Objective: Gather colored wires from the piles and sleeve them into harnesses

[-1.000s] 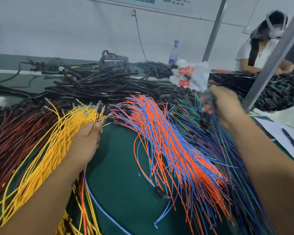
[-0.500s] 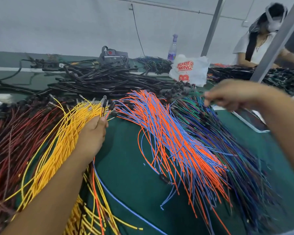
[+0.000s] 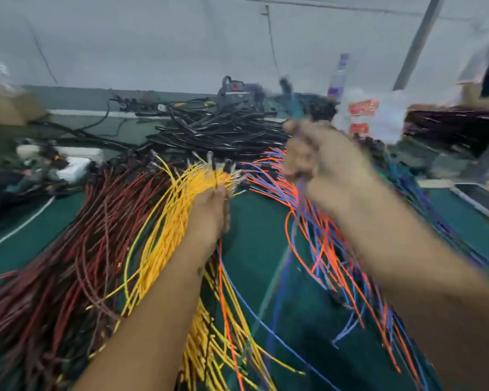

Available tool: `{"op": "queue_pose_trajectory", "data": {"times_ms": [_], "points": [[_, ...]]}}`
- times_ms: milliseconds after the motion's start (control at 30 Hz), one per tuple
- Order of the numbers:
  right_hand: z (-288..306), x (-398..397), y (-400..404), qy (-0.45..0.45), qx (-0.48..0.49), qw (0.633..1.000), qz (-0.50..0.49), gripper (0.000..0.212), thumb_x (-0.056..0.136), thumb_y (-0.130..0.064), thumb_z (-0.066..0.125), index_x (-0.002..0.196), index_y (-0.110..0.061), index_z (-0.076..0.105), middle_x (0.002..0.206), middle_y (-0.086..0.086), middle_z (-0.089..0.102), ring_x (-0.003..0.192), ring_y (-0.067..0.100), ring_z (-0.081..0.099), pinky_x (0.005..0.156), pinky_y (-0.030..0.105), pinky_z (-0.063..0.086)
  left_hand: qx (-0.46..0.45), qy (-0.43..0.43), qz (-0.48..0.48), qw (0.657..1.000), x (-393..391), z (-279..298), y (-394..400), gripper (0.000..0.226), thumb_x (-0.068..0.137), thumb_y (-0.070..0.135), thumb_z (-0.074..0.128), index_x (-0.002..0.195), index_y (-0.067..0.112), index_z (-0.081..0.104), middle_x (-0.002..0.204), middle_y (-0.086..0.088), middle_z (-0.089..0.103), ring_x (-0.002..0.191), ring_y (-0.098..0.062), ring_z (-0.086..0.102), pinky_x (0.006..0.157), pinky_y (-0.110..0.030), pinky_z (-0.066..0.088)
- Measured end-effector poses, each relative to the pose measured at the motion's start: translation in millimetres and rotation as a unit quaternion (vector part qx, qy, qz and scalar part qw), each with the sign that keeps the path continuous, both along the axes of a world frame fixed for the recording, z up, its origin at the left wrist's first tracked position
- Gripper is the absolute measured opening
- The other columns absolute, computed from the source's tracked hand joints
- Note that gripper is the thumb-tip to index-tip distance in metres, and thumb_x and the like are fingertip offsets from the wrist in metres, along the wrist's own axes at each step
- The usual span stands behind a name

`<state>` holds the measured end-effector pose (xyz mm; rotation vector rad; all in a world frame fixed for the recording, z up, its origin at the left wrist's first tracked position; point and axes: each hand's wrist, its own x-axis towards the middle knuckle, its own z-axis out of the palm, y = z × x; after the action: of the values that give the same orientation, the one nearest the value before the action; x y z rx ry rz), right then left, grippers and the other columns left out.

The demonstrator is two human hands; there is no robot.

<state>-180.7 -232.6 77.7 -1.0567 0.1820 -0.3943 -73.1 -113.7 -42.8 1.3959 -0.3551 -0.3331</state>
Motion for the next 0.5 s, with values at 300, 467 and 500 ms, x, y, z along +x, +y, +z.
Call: {"op": "queue_pose_trajectory", "data": {"times_ms": [300, 467, 500], "points": [[-131.1, 42.9, 58.9, 0.034, -0.253, 0.956, -0.146, 0.031, 0.102, -0.013, 0.041, 0.078, -0.019, 0.060, 0.060, -0.009, 0.058, 0.053, 0.004, 0.050, 0.052, 0.017, 0.042, 0.032, -0.009, 0.048, 0.998, 5.9, -3.9, 0.7, 0.027, 0.100, 0.031, 0.042, 0.077, 0.020, 0.051, 0.065, -0.003, 0.045, 0.072, -0.025, 0.043, 0.070, -0.042, 0.037], [-131.0, 35.1, 56.4, 0.043, -0.273, 0.942, -0.189, 0.030, 0.100, -0.012, 0.047, 0.086, -0.027, 0.068, 0.076, -0.013, 0.059, 0.073, 0.003, 0.052, 0.073, 0.024, 0.043, -0.010, -0.008, 0.036, 0.999, 5.7, -0.8, 5.6, 0.029, 0.104, 0.024, 0.034, 0.079, 0.018, 0.048, 0.045, 0.011, 0.039, 0.038, -0.006, 0.034, 0.041, -0.018, 0.031], [-129.8, 34.3, 56.6, 0.038, -0.271, 0.940, -0.204, 0.030, 0.100, -0.012, 0.047, 0.086, -0.029, 0.068, 0.076, -0.015, 0.059, 0.074, 0.001, 0.052, 0.075, 0.023, 0.043, -0.023, -0.002, 0.037, 0.999, 3.9, 1.8, 7.4, 0.029, 0.104, 0.022, 0.034, 0.080, 0.017, 0.049, 0.047, 0.008, 0.041, 0.038, -0.007, 0.036, 0.042, -0.019, 0.033]]}}
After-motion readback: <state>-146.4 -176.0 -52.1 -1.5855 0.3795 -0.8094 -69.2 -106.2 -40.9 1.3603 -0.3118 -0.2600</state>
